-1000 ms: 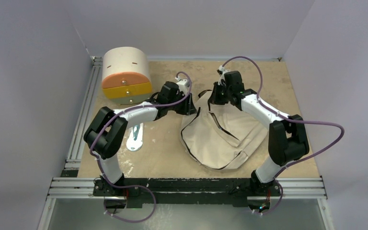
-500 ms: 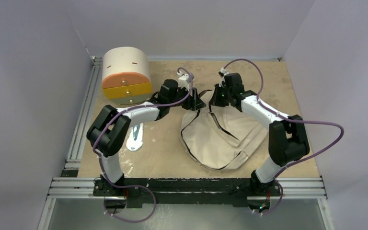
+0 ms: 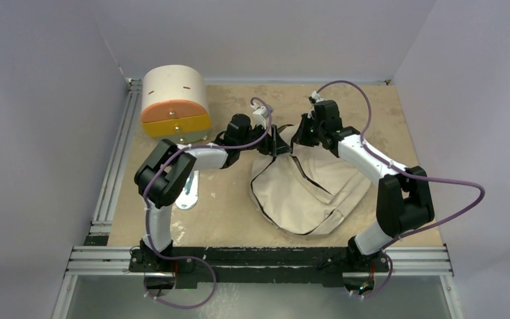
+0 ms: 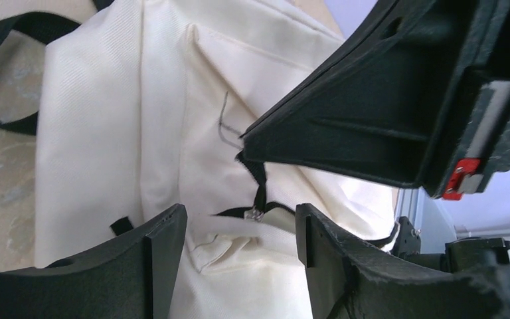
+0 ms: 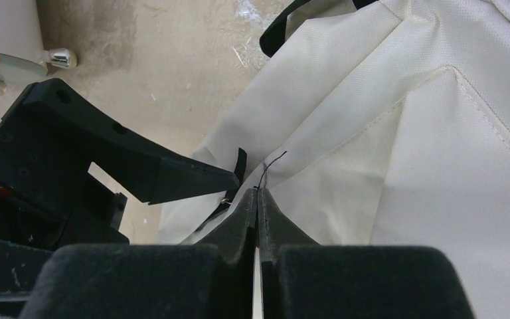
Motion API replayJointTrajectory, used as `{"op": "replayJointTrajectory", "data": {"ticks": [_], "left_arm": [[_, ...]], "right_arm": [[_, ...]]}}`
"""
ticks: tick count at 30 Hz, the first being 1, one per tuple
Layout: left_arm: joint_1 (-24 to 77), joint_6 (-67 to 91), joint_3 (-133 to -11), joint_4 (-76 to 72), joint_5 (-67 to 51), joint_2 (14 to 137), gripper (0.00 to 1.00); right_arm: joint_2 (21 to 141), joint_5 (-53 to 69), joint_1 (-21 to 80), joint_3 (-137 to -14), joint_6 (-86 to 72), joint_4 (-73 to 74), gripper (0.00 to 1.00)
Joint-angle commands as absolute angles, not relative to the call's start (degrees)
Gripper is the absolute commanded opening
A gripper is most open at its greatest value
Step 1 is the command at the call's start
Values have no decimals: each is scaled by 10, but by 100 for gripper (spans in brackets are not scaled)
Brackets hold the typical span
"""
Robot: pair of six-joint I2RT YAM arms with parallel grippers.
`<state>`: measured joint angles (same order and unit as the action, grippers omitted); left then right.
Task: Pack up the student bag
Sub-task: Zip the student bag at the center of the board.
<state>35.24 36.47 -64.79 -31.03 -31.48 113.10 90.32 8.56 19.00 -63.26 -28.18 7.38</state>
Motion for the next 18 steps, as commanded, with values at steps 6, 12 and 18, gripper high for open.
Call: {"op": "replayJointTrajectory", "data": {"ticks": [6, 12, 18], "left_arm": [[374, 377, -682, -370, -345, 1154, 60], [378, 384, -687, -370, -348, 1169, 41], [379, 392, -692, -379, -350, 1180, 23]], "right_arm": [[886, 83, 185, -631, -291, 54, 0], [884, 86, 184, -632, -292, 54, 0], [882, 88, 184, -628, -292, 54, 0]]}}
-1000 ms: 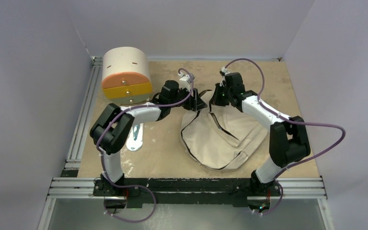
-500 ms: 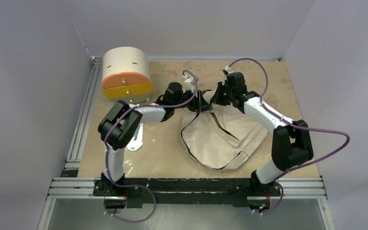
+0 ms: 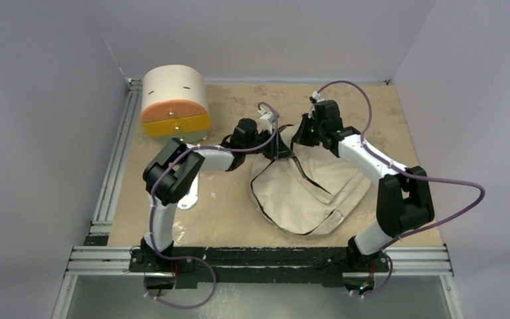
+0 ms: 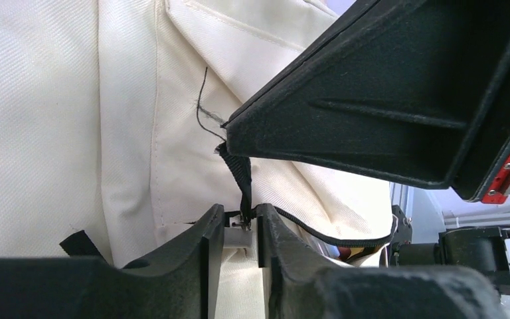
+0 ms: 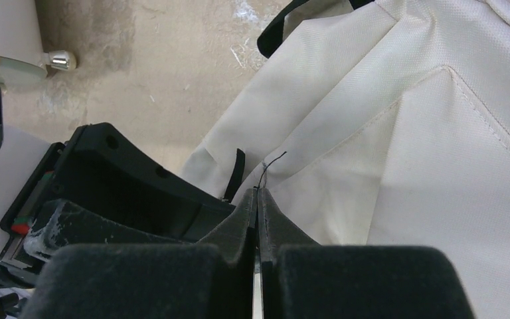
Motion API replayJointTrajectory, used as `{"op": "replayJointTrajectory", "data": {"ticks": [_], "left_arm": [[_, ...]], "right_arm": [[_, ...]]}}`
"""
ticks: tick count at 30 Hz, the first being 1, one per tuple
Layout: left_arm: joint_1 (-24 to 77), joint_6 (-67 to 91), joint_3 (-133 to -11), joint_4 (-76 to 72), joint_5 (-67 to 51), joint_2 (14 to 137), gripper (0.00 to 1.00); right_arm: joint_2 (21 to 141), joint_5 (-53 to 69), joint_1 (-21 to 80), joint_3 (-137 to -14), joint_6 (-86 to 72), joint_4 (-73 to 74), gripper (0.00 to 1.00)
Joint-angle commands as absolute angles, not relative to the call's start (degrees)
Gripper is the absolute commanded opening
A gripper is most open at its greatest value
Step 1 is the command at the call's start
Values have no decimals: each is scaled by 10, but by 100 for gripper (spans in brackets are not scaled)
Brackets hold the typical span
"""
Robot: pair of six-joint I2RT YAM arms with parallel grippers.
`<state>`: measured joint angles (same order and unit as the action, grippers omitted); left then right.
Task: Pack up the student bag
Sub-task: Zip the student bag at the center of the board.
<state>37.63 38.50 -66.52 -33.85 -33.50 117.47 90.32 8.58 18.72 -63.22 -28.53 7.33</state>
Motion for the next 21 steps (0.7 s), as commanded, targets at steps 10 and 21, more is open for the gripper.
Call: {"op": "replayJointTrajectory", "data": {"ticks": [10, 21], "left_arm": [[379, 394, -701, -392, -370, 1189, 0], [379, 389, -701, -398, -381, 1188, 0]], "right_arm": [[872, 85, 180, -618, -292, 54, 0], [868, 95, 178, -612, -293, 57, 47]]}}
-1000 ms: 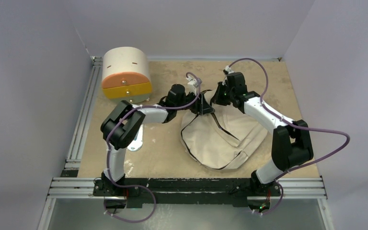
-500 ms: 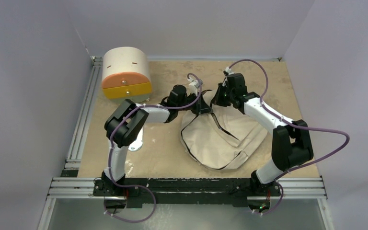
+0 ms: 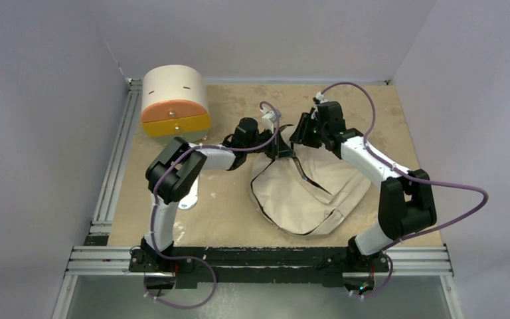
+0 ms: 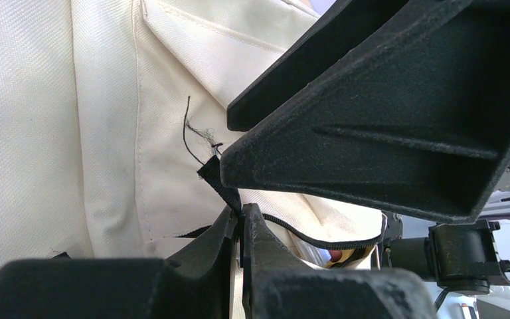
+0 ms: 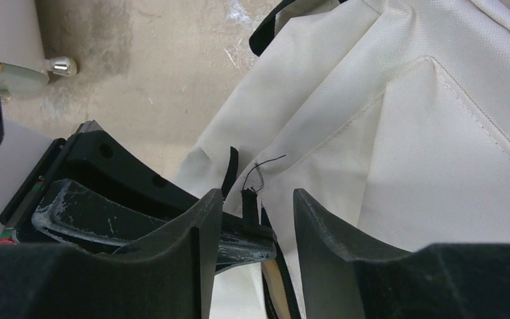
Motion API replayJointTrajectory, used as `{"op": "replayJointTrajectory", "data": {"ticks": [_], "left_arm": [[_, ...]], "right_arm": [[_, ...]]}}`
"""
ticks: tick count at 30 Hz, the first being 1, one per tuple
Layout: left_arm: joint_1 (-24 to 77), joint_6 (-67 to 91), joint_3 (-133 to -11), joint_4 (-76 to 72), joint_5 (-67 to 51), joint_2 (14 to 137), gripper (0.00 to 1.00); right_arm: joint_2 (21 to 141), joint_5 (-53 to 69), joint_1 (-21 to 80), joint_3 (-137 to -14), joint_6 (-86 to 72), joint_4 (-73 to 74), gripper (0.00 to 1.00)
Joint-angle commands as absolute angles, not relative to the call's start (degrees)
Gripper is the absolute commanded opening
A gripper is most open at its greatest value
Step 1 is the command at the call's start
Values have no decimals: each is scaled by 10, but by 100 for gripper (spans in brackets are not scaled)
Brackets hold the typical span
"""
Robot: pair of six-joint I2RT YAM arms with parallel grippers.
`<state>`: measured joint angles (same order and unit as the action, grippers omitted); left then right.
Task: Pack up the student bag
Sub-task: Zip the student bag at the center of the board.
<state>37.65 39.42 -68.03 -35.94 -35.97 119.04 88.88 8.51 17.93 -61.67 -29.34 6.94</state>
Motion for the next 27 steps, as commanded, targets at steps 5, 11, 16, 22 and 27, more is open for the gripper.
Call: {"op": "replayJointTrajectory", "data": {"ticks": [5, 11, 16, 22, 27], "left_arm": [[379, 389, -704, -396, -384, 1190, 0], [379, 388, -706, -396, -387, 1189, 0], [379, 388, -707, -396, -384, 1191, 0], [379, 388, -709, -394, -385, 1193, 0], [379, 388, -711, -388, -383, 1194, 0]], "right_arm": [[879, 122, 178, -607, -289, 50, 48], [896, 138, 178, -607, -287, 42, 43], [905, 139, 178, -603, -279, 49, 41], [906, 145, 178, -583, -277, 47, 33], [893, 159, 178, -574, -278, 45, 17]]}}
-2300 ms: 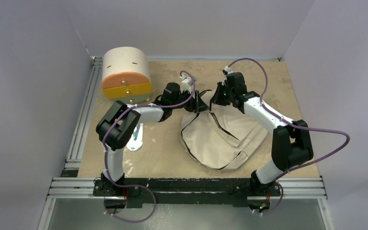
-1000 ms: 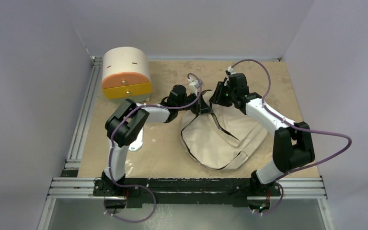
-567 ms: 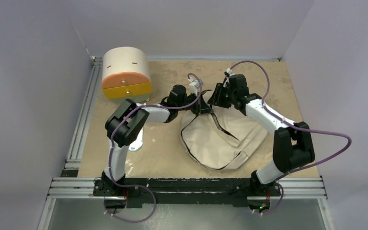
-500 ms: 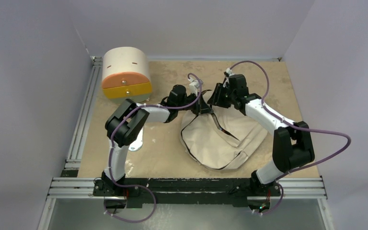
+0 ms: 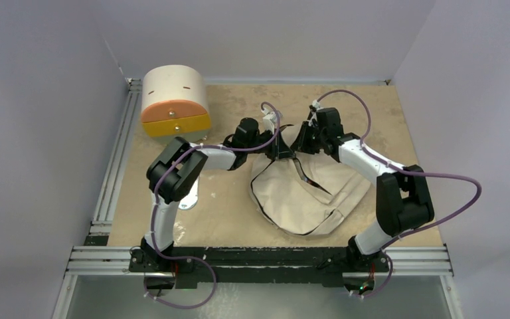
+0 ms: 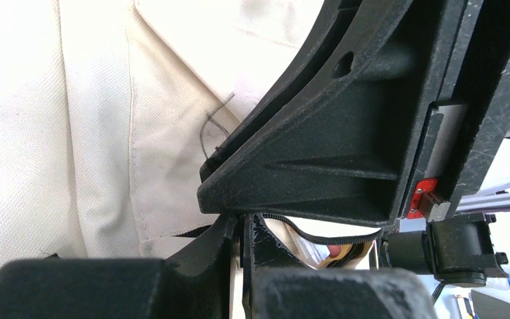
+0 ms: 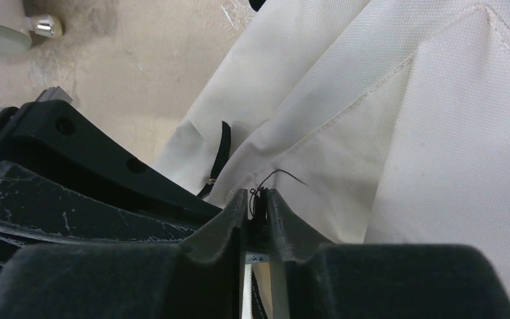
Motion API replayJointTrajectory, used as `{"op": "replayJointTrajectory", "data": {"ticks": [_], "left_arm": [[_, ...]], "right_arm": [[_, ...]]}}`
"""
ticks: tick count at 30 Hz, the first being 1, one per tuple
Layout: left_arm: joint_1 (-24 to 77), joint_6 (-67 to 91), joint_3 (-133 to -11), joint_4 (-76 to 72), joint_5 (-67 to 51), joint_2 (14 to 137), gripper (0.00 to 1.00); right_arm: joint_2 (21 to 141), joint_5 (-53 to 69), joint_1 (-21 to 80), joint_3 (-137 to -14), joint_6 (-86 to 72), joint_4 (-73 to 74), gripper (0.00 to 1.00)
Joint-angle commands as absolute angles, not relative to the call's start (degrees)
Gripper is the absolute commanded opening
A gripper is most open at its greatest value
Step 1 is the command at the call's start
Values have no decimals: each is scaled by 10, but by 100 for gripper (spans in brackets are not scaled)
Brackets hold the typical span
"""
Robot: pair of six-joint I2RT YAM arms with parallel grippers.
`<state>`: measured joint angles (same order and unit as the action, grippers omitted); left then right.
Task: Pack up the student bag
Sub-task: Zip the student bag at the center of the board.
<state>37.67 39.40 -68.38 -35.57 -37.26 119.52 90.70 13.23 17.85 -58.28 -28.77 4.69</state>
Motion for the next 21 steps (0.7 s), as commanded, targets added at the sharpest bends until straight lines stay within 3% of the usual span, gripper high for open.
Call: {"op": "replayJointTrajectory", "data": {"ticks": [1, 3, 5, 8, 11, 21], "left_arm": [[379, 388, -710, -388, -382, 1194, 0], [379, 390, -710, -387, -382, 1194, 0], [378, 389, -710, -385, -382, 1192, 0], [377, 385, -711, -362, -382, 1178, 20], [375, 370, -708, -315, -373, 1136, 32], [317, 421, -628, -234, -320, 1049, 46]], "right_arm": [[891, 166, 178, -572, -279, 45, 11], [887, 178, 178, -568, -282, 39, 0], [884, 182, 178, -566, -282, 33, 0], [878, 179, 178, -563, -288, 30, 0], [868, 162, 178, -561, -292, 29, 0], [835, 169, 178, -542, -291, 4, 0]]}}
